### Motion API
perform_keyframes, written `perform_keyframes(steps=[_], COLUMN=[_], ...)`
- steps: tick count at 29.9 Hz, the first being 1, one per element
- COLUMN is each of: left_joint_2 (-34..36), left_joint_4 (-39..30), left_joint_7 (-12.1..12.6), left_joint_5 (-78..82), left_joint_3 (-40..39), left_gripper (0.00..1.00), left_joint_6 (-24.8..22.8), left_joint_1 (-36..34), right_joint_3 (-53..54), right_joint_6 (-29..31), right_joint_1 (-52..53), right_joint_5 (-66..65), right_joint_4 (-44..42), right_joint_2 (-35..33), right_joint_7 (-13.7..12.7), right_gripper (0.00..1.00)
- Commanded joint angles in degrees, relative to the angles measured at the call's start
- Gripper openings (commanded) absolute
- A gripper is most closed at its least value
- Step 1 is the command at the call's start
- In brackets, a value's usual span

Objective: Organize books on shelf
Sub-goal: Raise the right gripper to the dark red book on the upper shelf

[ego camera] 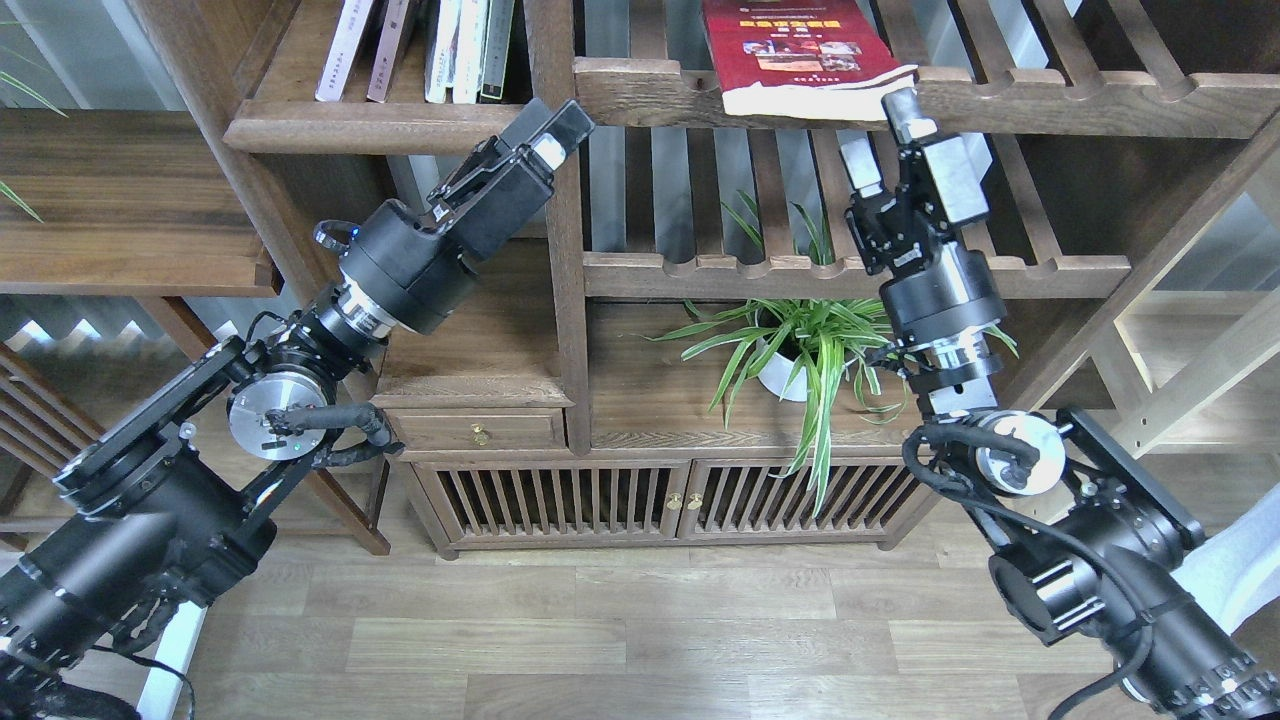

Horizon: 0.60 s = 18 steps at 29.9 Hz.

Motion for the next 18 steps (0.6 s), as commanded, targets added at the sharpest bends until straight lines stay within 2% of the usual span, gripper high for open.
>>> perform_keyframes(steps=[1, 5, 10, 18], left_joint_2=[0.2, 0.5, 0.3, 1.0], left_joint_4=[0.3, 0.6, 0.5, 0.7], left_joint_7=[0.0, 0.8, 2.9, 3.8], left_joint_5=[0.1, 2.6, 3.0, 4.4], left_joint_3=[0.0, 0.1, 0.3, 2.2], left_gripper=[0.98, 0.98, 0.98, 0.98], left_joint_6=[0.0, 0.0, 0.0, 0.0], left_joint_1=[-0.1, 0.2, 1.3, 1.3], right_joint_3=[-0.1, 0.0, 0.0, 0.0], right_joint_6=[-3.6, -8.3, -9.1, -15.0], right_joint_1=[1.5, 3.6, 6.2, 6.7], right_joint_5=[-0.1, -0.1, -0.1, -0.1], right_joint_4=[0.0, 0.0, 0.0, 0.0], right_joint_2=[3.4, 5.0, 4.9, 4.5], right_joint_7=[0.0, 0.0, 0.0, 0.0], right_gripper=[0.89, 0.9, 0.9, 0.9])
